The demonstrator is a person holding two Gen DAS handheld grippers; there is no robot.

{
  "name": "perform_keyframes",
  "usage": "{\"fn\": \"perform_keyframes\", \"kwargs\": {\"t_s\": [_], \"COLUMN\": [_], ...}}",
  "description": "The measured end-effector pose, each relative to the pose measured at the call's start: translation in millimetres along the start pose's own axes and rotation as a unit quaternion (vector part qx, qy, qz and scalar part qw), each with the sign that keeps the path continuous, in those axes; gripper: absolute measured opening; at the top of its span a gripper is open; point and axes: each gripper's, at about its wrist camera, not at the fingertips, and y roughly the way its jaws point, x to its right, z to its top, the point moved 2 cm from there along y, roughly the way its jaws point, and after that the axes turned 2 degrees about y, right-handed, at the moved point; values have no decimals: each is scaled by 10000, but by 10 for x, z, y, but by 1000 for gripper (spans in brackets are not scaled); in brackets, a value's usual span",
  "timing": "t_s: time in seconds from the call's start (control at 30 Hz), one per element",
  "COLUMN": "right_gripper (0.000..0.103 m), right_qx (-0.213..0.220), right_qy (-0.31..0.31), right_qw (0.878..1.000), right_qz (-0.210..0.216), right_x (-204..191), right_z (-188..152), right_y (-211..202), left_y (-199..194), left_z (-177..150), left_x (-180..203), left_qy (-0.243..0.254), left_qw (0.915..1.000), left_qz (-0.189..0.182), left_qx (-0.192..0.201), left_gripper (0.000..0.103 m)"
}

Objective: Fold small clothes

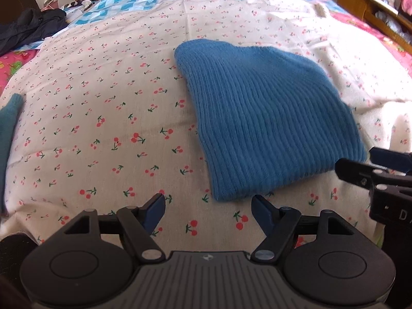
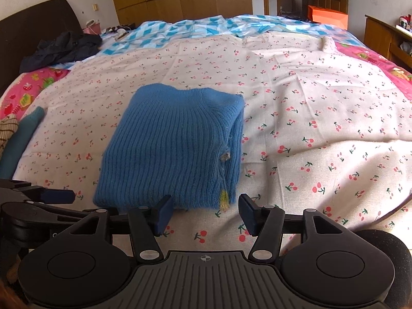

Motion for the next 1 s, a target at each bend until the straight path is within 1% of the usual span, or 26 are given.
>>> {"fn": "perform_keyframes", "kwargs": {"t_s": [0.07,0.1,0.23,0.37,0.5,0.6,1.0], "right_gripper": [56,56,56,56,57,57,58], "right_qx": [-37,-40,-86,-148,-263,-345,-483], "right_qy": [-3,-15,-31,3,66,13,-5], "right_qw": [10000,10000,9999,9999,9996,9994,9988], "right_qz": [14,26,53,35,39,46,80], "right_x": [-8,-17,-40,-30,-13,-47,-95], "right_z": [-8,-14,-34,-51,-83,-112,-149], "right_y": [9,9,19,45,80,115,170], "left_y": [21,19,26,25,4,-6,2], "left_z": [-12,-22,-39,-54,-54,-53,-59], "left_x": [31,35,-13,-20,-65,-87,-57], "left_qy": [143,166,-53,-121,-288,-375,-342], "left_qw": [9996,9996,9997,9996,9992,9989,9990], "left_qz": [189,214,-81,-99,-137,-122,-142], "left_qx": [-121,-111,-209,-248,-238,-234,-259], "left_gripper": [78,78,78,78,78,78,78]}}
